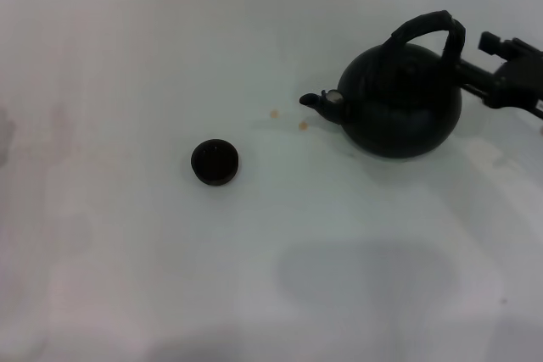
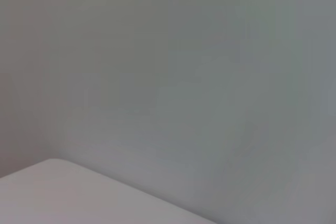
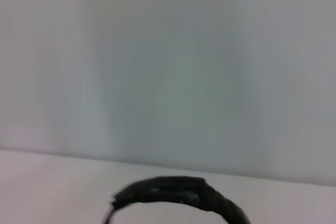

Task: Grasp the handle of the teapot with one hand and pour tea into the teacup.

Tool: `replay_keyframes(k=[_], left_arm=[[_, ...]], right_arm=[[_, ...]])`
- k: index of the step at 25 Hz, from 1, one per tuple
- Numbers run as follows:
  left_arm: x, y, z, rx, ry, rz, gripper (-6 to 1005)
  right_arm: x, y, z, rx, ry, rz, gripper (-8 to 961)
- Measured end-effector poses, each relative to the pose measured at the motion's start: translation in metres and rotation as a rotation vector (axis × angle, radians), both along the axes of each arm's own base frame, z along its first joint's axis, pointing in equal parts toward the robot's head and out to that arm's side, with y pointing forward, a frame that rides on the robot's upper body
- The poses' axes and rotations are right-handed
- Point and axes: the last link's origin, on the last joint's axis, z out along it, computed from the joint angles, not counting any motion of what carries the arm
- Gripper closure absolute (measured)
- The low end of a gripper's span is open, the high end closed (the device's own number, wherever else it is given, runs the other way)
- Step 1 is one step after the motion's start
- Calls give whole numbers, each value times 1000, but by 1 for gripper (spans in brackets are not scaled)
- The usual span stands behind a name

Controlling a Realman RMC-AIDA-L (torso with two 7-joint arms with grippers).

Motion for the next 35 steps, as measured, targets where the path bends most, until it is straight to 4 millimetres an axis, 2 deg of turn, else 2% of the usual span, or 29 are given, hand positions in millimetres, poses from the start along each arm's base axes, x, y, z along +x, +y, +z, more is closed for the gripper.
replay_keyframes(k=[6, 11, 20, 27, 35], left_arm=[[1, 1, 1, 5, -1, -2, 111], [1, 3, 2, 9, 0, -3, 112], [3, 7, 2, 3, 8, -12, 112], [4, 14, -1, -24, 34, -7, 111], [15, 25, -8, -78, 118, -66, 112]], right_arm=[[23, -12, 29, -3, 137, 29, 224], [46, -13, 46, 151, 255, -28, 224], [54, -7, 30, 463, 63, 51, 224], [55, -4, 26, 483, 39, 38, 224], [56, -5, 25, 482, 42, 31, 224]])
